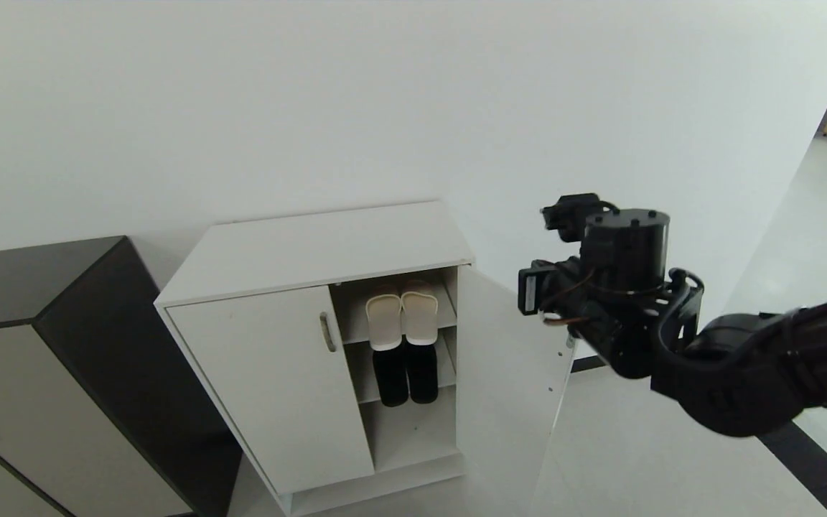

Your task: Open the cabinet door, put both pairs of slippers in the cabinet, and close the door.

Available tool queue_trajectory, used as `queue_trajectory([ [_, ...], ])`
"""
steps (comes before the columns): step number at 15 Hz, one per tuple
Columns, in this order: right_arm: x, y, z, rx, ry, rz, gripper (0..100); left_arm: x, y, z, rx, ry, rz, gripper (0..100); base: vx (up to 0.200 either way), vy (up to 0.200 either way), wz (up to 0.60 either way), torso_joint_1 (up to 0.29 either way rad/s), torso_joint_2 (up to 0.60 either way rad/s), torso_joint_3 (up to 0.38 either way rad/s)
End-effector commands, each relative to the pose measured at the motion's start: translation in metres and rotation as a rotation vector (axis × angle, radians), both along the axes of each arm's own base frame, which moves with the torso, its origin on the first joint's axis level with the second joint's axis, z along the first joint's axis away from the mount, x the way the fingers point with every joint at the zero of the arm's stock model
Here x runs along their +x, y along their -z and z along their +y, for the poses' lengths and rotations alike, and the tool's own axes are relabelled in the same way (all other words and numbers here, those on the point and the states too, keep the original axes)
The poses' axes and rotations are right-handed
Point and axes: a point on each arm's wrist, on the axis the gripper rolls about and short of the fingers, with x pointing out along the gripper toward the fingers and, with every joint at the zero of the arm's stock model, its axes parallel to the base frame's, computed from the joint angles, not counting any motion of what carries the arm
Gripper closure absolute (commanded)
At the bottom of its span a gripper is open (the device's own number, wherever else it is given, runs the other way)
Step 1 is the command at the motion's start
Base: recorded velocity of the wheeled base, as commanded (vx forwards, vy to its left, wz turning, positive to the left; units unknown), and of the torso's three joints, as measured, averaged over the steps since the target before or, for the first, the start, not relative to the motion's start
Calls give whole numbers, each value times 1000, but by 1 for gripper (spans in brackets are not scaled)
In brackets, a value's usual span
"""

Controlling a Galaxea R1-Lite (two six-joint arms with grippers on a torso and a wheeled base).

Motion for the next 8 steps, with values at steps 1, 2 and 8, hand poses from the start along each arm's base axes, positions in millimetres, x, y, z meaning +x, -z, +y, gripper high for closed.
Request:
queue_trajectory([
  [1, 28, -17, -20, 51, 75, 11, 100, 0, 0, 0, 0, 0, 0, 100, 0, 0, 0, 0, 0, 0],
  [2, 38, -20, -24, 98, 80, 62, 100, 0, 0, 0, 0, 0, 0, 100, 0, 0, 0, 0, 0, 0],
  [8, 65, -16, -40, 146, 91, 177, 100, 0, 0, 0, 0, 0, 0, 100, -100, 0, 0, 5, 4, 0],
])
